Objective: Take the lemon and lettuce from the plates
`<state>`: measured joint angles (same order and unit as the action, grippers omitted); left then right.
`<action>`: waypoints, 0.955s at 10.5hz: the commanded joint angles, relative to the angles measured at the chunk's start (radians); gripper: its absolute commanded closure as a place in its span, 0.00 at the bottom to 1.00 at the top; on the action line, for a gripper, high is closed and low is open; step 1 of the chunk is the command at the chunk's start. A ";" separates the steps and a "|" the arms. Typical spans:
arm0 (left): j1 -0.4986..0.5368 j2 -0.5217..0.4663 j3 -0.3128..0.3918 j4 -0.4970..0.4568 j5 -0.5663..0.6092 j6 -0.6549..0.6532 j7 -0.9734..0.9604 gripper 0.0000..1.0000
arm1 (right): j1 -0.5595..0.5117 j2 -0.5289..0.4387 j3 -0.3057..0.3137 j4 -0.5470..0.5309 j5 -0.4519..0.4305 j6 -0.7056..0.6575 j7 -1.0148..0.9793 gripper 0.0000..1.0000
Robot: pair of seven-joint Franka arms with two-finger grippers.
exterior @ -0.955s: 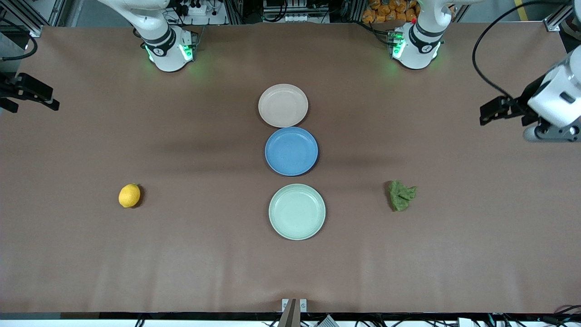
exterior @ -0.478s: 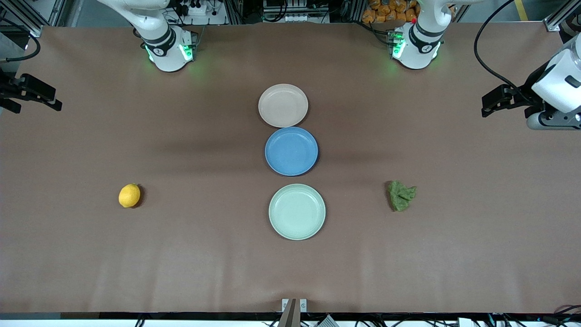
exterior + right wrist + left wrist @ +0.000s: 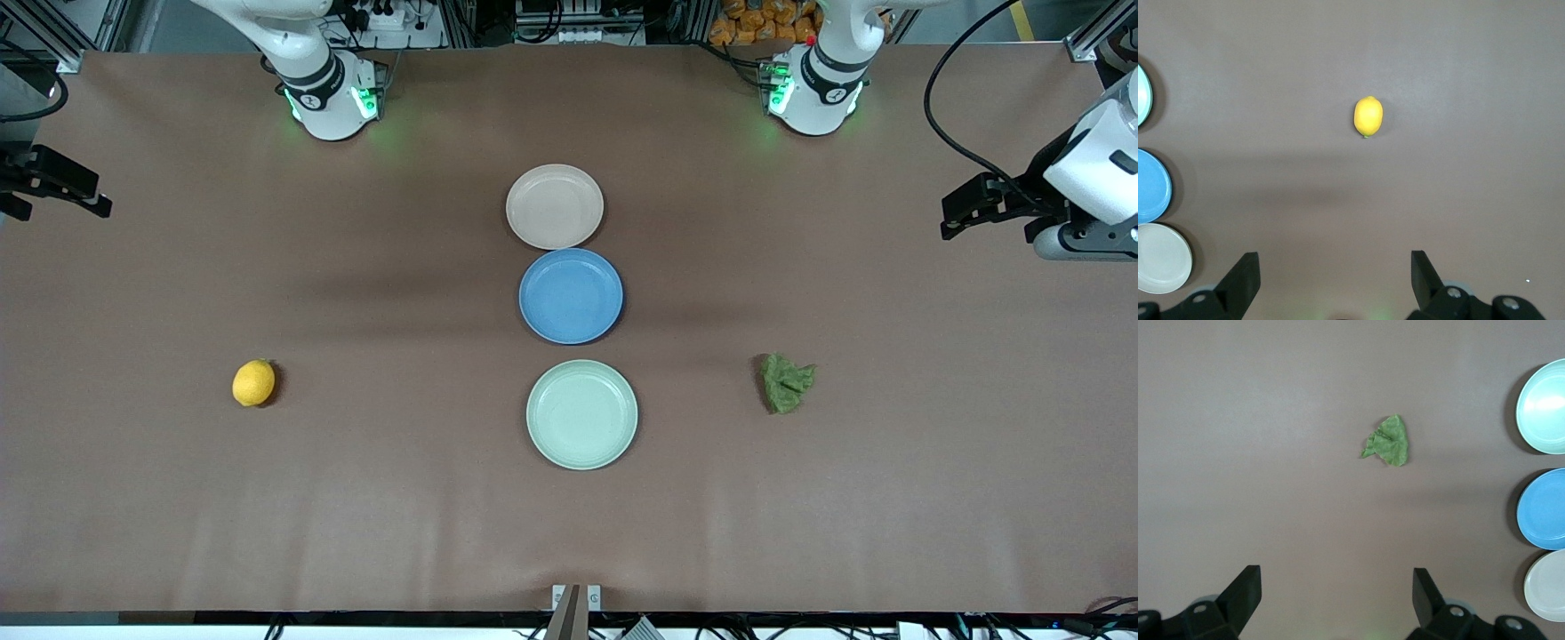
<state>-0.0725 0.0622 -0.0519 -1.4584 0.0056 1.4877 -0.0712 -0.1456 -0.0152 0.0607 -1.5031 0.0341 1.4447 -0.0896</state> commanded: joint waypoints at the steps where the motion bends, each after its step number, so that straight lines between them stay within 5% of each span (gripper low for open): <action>1: 0.007 -0.004 0.004 -0.005 -0.021 0.023 -0.016 0.00 | -0.026 -0.022 0.007 -0.019 -0.010 0.000 -0.002 0.00; 10: 0.007 -0.002 0.006 -0.005 -0.019 0.025 -0.024 0.00 | -0.035 -0.019 0.008 -0.020 -0.010 0.000 -0.002 0.00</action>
